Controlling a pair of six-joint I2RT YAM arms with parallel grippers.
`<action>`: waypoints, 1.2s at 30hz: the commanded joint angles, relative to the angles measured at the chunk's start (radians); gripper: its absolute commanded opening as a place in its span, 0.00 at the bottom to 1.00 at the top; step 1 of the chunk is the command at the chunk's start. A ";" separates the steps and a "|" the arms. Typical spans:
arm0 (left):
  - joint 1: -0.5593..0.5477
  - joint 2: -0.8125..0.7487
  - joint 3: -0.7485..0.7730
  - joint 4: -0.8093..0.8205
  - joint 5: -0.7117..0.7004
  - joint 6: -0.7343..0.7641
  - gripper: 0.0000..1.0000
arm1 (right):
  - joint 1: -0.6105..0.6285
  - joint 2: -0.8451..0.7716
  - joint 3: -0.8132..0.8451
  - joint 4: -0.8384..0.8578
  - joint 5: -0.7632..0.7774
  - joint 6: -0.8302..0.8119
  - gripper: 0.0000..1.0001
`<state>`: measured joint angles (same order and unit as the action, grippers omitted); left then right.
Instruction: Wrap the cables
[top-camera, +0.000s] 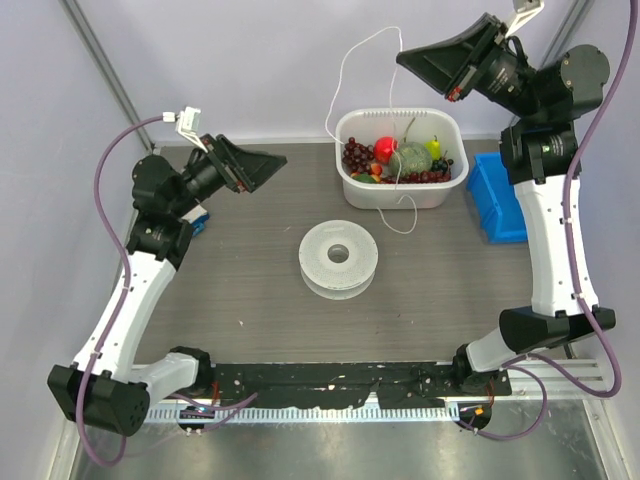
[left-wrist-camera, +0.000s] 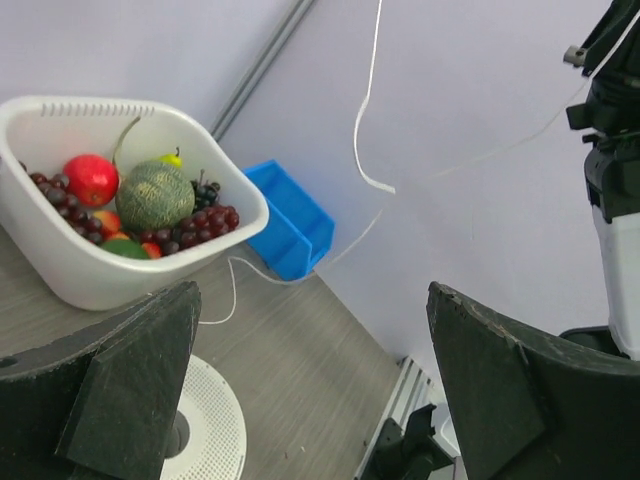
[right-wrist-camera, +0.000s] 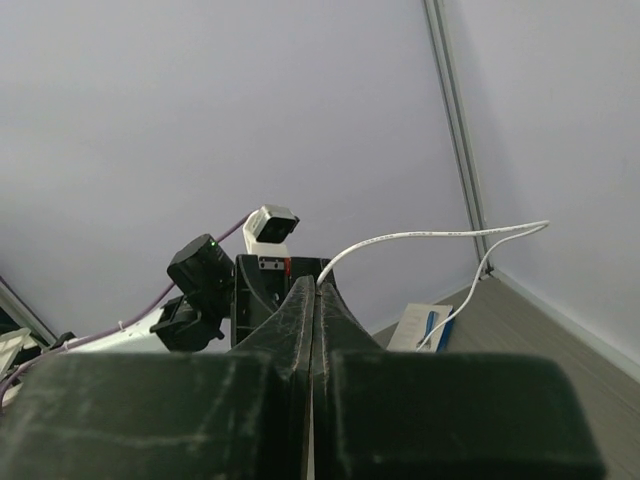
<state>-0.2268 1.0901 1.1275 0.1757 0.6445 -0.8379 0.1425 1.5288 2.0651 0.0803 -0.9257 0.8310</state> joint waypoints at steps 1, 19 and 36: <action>0.003 0.036 0.092 0.036 0.018 -0.057 0.99 | 0.026 -0.070 -0.060 0.062 0.004 -0.033 0.01; -0.154 0.221 0.021 0.301 -0.049 -0.228 0.82 | 0.095 -0.096 -0.163 0.088 0.030 -0.052 0.01; -0.192 0.372 0.104 0.406 -0.082 -0.323 0.34 | 0.124 -0.095 -0.189 0.093 0.034 -0.052 0.01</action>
<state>-0.4114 1.4666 1.1782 0.4847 0.5678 -1.1473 0.2596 1.4590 1.8782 0.1211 -0.9024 0.7879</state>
